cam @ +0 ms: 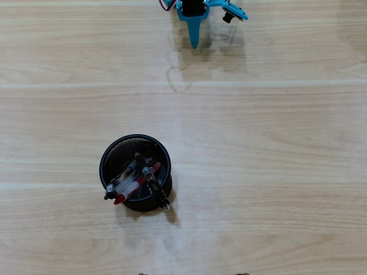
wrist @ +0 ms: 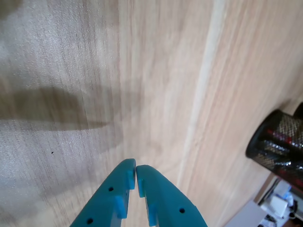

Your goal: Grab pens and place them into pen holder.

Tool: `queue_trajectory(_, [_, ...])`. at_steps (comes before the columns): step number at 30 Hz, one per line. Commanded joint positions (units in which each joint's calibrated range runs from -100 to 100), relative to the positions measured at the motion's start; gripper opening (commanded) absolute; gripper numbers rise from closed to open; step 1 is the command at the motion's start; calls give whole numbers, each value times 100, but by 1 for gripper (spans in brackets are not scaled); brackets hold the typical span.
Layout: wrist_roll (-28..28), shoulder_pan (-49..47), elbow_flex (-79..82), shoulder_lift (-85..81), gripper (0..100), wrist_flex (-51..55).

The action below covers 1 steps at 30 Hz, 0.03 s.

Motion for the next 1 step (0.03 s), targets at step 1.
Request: queue_trajectory(1, [-37, 64, -25, -25, 2, 212])
